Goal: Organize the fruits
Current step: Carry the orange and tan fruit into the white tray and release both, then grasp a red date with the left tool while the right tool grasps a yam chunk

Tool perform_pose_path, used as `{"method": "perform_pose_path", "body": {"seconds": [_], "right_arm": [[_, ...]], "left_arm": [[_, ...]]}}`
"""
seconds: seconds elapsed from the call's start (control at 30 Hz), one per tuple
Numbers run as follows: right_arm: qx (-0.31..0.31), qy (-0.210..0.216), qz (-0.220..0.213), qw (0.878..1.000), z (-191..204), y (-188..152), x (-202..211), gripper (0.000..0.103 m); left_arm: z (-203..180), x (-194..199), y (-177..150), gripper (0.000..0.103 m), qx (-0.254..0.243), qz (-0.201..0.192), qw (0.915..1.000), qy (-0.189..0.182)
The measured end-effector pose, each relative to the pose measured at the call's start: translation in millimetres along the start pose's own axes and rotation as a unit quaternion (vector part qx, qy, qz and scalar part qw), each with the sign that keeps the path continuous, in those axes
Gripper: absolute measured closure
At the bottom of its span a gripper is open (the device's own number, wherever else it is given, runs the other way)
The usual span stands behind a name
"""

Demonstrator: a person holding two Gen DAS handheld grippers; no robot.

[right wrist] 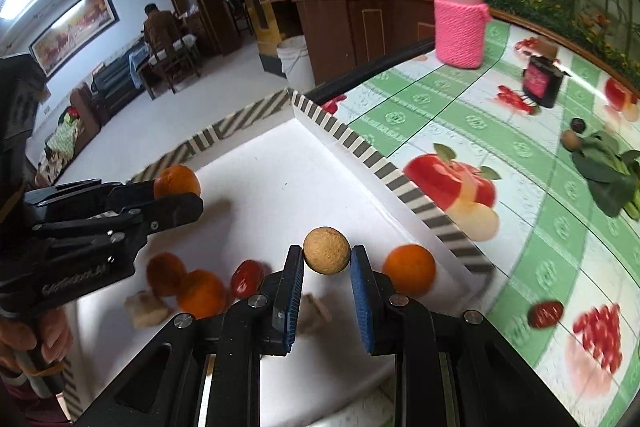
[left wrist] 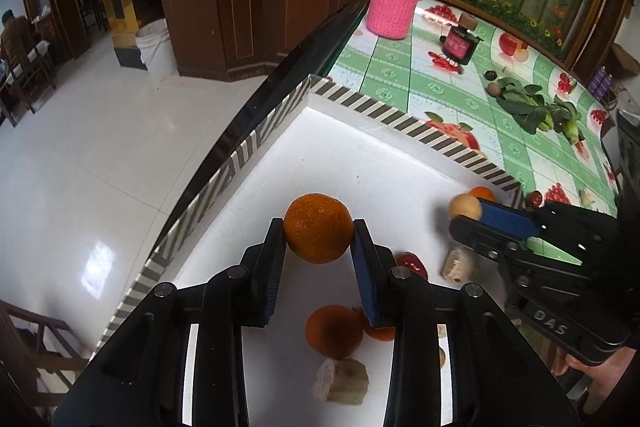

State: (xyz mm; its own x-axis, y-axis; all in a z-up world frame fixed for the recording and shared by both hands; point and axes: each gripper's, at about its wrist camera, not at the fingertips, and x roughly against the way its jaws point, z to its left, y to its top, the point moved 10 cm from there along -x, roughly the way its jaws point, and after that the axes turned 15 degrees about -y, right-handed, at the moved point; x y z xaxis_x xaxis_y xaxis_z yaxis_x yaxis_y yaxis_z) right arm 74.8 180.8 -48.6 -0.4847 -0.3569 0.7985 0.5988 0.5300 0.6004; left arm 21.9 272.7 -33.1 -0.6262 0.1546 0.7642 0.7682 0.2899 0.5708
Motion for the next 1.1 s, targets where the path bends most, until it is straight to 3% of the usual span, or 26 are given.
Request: {"method": "perform_pose_path", "body": {"seconds": [0.17,0.27,0.4,0.53,0.63,0.83,1.1], "right_arm": [[0.010,-0.007,0.012,1.000,2.6,-1.2,-17.0,0.080],[0.002,0.002,0.013,1.000,3.2,-2.2,-16.5,0.071],[-0.010,0.004,-0.003,1.000,-2.2,-2.1,2.5,0.070],[-0.033,0.012,-0.029,0.999,-12.2,-4.5,31.5,0.070],[-0.053,0.019,-0.038,0.998,-19.7,-16.2,50.0,0.070],[-0.077,-0.011,-0.044,0.996,-46.9,-47.6,73.6,0.070],[-0.120,-0.087,-0.035,0.988,-121.0,-93.9,98.2,0.070]], "left_arm": [[9.4,-8.9,-3.6,0.071,0.013,0.014,0.9998,0.009],[11.1,-12.0,-4.5,0.070,0.011,0.019,0.9996,0.016],[9.0,-9.6,-4.0,0.061,0.007,0.013,0.9997,0.019],[3.8,4.2,-1.1,0.060,-0.007,-0.009,0.9994,0.032],[-5.6,17.1,-0.4,0.060,-0.007,-0.028,0.9993,0.023],[-47.3,28.4,-10.3,0.060,-0.025,-0.035,0.9988,-0.022],[-110.1,21.6,-25.0,0.061,-0.058,-0.018,0.9953,-0.075]]}}
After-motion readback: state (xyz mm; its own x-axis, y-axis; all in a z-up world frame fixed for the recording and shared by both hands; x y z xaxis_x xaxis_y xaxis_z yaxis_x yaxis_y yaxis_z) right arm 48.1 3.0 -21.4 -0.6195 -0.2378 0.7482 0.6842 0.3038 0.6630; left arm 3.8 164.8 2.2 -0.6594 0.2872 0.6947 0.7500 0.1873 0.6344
